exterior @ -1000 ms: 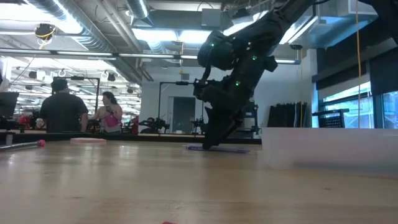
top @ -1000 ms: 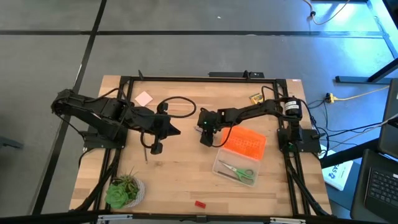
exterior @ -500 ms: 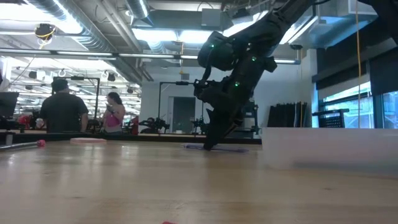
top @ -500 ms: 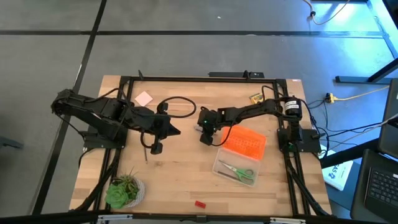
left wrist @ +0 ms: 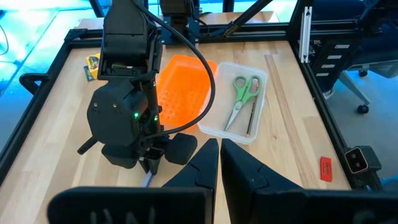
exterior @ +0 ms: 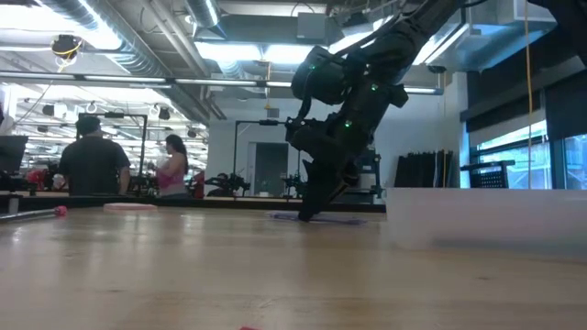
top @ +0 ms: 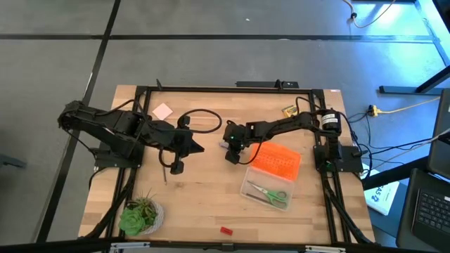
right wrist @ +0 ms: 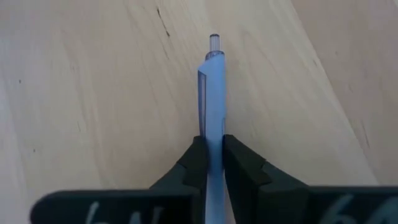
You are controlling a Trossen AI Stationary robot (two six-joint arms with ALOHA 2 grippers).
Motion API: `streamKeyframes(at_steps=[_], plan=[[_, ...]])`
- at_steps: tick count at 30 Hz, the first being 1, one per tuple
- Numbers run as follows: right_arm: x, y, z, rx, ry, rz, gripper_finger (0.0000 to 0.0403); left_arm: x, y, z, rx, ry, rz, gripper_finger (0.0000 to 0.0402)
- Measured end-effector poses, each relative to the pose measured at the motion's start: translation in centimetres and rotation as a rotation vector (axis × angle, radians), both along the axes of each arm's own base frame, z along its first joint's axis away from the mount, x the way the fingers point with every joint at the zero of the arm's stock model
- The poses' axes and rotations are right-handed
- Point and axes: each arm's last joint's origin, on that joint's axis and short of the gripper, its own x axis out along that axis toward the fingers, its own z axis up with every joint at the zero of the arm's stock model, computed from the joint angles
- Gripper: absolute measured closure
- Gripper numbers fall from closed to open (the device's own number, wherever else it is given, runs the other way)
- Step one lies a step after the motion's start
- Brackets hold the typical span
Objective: Pack school essentials
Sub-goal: Put the gray pen into the orange supply box
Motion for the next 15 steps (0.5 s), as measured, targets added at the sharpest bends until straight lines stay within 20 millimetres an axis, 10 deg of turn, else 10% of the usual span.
streamKeyframes(at_steps=[15], plan=[[-1.2,0.3,5.3,0.007,-0.102,-0.022,0.0359,0.0,0.0,-0.1,0.001,0.007,-0.001,0.0388]])
